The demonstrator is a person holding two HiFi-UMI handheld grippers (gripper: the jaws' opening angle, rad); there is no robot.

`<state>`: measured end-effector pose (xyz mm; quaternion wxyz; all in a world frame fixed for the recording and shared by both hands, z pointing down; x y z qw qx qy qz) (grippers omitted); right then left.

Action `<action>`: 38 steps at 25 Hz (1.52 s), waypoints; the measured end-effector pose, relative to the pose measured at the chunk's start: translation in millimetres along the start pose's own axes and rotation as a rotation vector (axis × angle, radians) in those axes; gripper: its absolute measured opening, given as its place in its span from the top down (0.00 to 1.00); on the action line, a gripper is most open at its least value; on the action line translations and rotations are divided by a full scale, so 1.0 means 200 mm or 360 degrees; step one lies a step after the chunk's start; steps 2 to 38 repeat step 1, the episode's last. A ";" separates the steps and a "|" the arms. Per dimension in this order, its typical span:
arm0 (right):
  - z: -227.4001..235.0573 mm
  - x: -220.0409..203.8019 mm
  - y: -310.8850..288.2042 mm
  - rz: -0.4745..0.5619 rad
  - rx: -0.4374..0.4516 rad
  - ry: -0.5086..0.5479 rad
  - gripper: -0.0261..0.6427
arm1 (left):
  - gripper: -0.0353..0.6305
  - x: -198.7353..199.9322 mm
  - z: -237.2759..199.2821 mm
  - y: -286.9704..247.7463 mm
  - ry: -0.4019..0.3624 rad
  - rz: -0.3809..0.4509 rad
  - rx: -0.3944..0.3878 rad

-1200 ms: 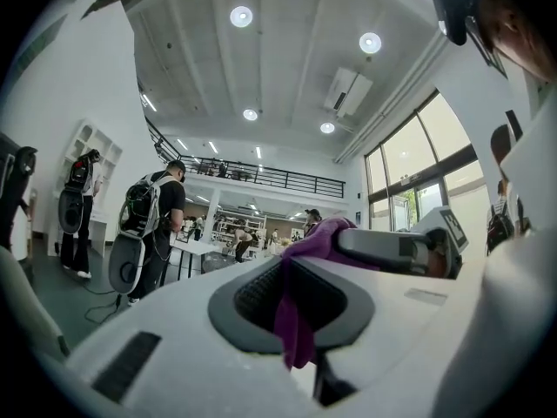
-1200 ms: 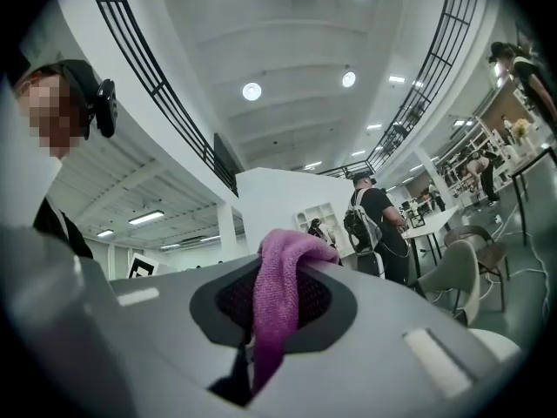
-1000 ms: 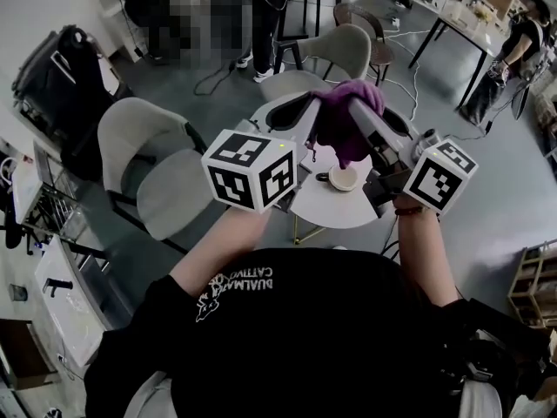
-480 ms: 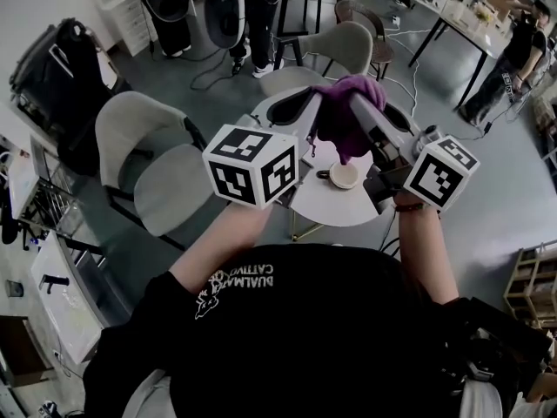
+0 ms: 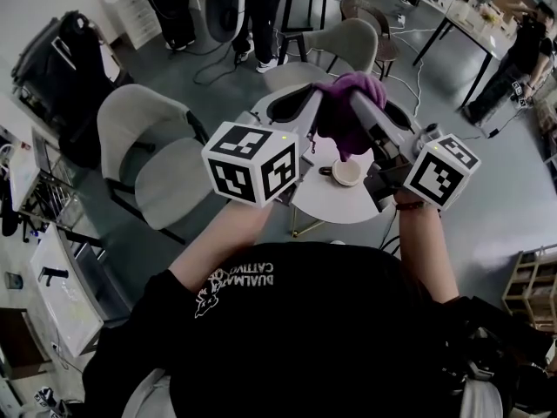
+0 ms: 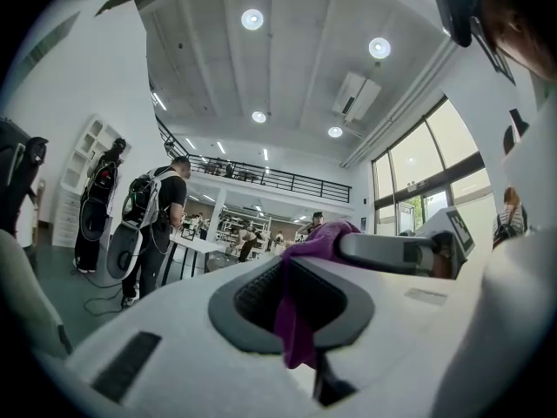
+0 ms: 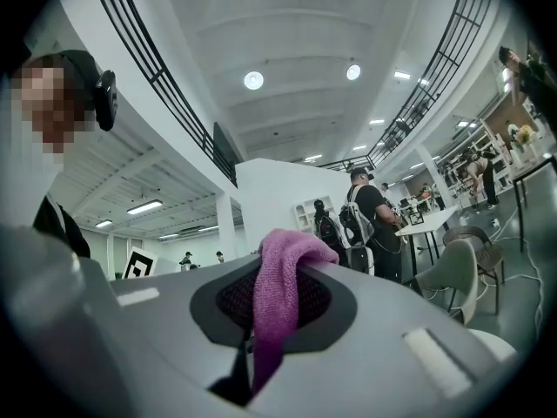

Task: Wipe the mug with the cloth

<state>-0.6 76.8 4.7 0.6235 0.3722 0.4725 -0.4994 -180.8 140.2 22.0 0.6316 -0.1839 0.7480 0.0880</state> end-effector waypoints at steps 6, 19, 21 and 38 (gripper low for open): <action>0.00 0.00 -0.01 -0.0003 -0.0002 0.0002 0.91 | 0.91 0.00 -0.01 0.00 0.0001 0.0000 0.0001; 0.00 0.00 -0.01 -0.0003 -0.0002 0.0002 0.91 | 0.91 0.00 -0.01 0.00 0.0001 0.0000 0.0001; 0.00 0.00 -0.01 -0.0003 -0.0002 0.0002 0.91 | 0.91 0.00 -0.01 0.00 0.0001 0.0000 0.0001; 0.00 0.00 -0.01 -0.0003 -0.0002 0.0002 0.91 | 0.91 0.00 -0.01 0.00 0.0001 0.0000 0.0001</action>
Point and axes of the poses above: the fingertips, and each gripper's own axes: y backward along the fingers, z to its right, x out of its top, the point moved 10 cm from there along y, backward along the fingers, and after that the axes turned 10 degrees about -z, right-handed, at the moved point
